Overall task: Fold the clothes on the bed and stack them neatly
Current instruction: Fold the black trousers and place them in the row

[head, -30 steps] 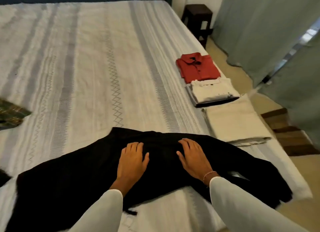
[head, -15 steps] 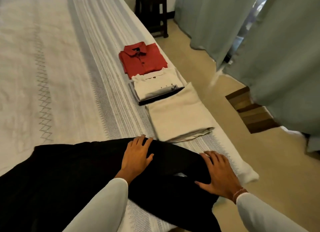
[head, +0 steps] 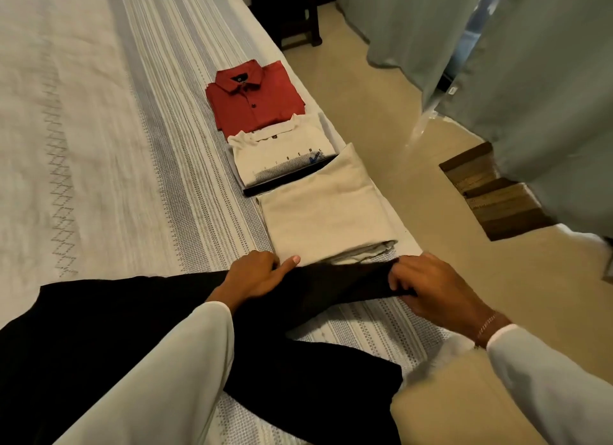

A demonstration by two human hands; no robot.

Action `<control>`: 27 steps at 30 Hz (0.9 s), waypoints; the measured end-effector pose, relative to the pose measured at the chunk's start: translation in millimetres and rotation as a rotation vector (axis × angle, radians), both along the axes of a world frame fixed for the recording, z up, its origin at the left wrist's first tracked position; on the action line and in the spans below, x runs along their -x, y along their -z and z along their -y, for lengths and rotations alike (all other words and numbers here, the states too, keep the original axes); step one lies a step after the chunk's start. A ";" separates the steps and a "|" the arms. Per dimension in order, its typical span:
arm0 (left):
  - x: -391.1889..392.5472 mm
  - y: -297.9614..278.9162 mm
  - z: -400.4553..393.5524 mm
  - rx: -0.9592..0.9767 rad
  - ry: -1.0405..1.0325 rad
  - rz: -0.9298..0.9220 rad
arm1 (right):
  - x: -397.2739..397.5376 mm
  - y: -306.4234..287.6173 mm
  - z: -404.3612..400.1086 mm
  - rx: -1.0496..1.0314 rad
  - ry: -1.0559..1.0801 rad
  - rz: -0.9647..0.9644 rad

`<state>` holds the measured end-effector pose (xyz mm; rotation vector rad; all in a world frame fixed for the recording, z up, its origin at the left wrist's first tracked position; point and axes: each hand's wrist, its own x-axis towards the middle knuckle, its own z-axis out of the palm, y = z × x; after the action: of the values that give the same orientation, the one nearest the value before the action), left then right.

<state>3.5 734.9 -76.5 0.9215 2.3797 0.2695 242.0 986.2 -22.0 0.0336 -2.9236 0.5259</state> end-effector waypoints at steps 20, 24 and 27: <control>-40.6 10.1 -7.1 0.019 0.319 -0.320 | -3.4 50.2 -12.6 0.072 0.471 0.521; -57.4 7.3 -3.7 0.079 0.374 -0.350 | -25.2 29.8 -19.8 -0.110 0.210 0.108; -66.1 6.9 0.9 0.084 0.365 -0.293 | -57.2 22.4 -8.1 -0.393 0.067 -0.056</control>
<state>69.6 734.0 -83.4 1.4083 2.3954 -0.1147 299.2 994.3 -44.5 0.0004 -2.9111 -0.0631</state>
